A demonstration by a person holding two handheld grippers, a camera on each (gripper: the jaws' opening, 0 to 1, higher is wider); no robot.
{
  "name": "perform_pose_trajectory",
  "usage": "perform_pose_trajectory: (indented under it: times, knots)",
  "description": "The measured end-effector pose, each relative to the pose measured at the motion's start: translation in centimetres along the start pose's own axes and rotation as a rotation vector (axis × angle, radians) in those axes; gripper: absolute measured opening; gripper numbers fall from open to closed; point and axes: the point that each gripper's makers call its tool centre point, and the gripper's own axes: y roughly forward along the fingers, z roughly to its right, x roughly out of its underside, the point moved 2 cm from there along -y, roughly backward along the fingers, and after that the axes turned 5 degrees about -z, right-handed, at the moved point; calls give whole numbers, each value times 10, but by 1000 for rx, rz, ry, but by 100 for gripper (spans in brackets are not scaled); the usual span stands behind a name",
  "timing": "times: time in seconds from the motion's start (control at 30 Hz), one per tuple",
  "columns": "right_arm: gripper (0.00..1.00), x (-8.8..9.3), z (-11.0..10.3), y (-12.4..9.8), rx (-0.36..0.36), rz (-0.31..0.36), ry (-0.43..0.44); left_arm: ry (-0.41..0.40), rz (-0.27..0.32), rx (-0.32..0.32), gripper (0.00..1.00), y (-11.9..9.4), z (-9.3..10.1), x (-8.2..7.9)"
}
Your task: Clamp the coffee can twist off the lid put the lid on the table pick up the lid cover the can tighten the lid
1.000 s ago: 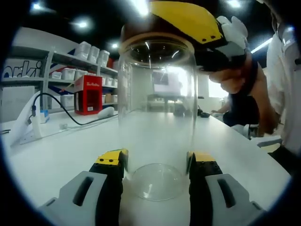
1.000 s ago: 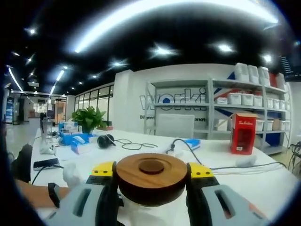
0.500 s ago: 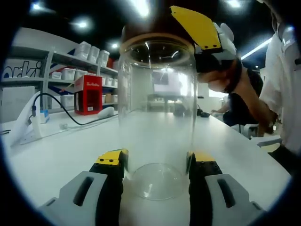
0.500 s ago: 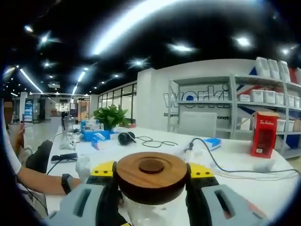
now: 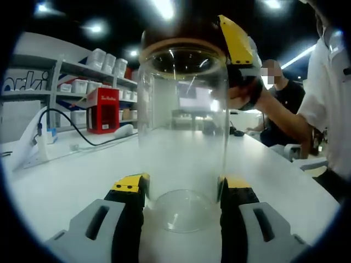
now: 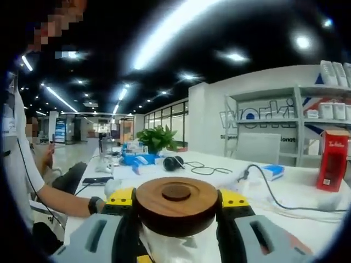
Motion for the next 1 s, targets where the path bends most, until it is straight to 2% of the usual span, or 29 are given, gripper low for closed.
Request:
perform_pose_trajectory:
  times: [0.2,0.27,0.47,0.87,1.0]
  knots:
    - [52,0,-1,1,-139,-17,-15,2,0,1,46,0,1,0]
    - [52,0,-1,1,-198,-2,16,2,0,1,46,-1,0,0]
    - [52,1,1,2,-261,-1,4,2,0,0,46,-1,0,0]
    - [52,0,1,5,-487,4,-10,2,0,2,46,-1,0,0]
    - [52,0,1,6,-536,-3,3,3,0,4,46,0,0,1]
